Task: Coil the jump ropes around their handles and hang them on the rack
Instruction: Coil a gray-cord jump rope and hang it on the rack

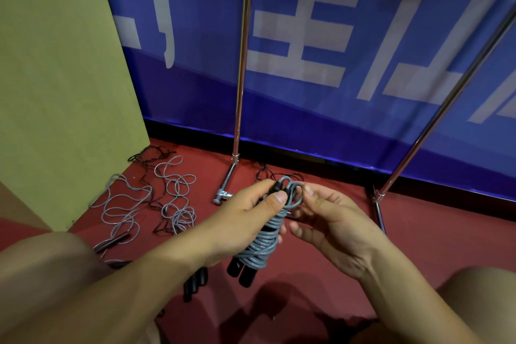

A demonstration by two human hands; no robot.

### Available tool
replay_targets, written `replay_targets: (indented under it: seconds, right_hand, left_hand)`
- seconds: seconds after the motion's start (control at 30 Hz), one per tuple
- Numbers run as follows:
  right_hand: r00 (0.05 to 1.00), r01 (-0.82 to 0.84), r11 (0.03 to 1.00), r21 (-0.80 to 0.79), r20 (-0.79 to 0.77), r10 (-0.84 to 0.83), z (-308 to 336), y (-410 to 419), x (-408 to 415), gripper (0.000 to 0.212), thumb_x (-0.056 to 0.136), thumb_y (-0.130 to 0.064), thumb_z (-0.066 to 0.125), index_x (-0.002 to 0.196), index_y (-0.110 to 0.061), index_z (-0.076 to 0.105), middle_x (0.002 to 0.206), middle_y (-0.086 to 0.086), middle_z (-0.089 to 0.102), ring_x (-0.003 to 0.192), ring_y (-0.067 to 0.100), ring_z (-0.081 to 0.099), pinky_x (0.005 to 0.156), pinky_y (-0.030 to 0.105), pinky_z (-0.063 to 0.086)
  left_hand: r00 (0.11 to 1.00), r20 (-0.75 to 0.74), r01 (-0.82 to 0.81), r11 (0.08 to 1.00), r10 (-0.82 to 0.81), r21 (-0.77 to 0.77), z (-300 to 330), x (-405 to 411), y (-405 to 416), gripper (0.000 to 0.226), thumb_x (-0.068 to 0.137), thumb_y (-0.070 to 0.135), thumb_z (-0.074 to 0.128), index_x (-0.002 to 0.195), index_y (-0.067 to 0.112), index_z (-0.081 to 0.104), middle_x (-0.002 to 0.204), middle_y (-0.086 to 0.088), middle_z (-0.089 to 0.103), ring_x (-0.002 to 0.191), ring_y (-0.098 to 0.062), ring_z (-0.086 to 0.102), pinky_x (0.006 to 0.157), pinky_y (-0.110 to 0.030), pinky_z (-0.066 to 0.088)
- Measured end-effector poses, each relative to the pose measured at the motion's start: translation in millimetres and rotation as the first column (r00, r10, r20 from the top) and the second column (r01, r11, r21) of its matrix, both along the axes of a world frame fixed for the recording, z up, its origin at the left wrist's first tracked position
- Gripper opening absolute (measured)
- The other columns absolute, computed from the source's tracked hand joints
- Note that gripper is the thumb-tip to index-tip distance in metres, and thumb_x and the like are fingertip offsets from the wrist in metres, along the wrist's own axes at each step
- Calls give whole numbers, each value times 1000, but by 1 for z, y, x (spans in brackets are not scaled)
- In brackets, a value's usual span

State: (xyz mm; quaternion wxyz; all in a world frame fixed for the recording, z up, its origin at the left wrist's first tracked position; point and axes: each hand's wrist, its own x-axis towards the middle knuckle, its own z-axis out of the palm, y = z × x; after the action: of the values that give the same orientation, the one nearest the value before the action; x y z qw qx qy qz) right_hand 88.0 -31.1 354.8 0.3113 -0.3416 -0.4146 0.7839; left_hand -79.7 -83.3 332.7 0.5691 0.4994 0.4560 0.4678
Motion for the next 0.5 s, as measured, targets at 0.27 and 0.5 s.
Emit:
replay_targets:
  seconds: [0.27,0.5]
  right_hand:
    - [993,-24,998,53,115,18,-1,-2,1,19,77,-22,66,93,-14,73,86,5,71,74,12,64,65,26,53]
    - [980,99,966,240,147,-137,-12,-5,-6,20,77,-30,65,86,-12,64,69,4,62,62,13,55,60,26,49]
  left_hand:
    - [995,-95,33,999,-32,11,1,-4,-5,14,104,27,47,102,22,60,78,-8,65,72,-22,65,68,-34,53]
    - [997,-45,62,997,-64,-38,4,2,-4,26,97,38,49,105,15,57,79,-9,65,70,-21,64,64,-30,54]
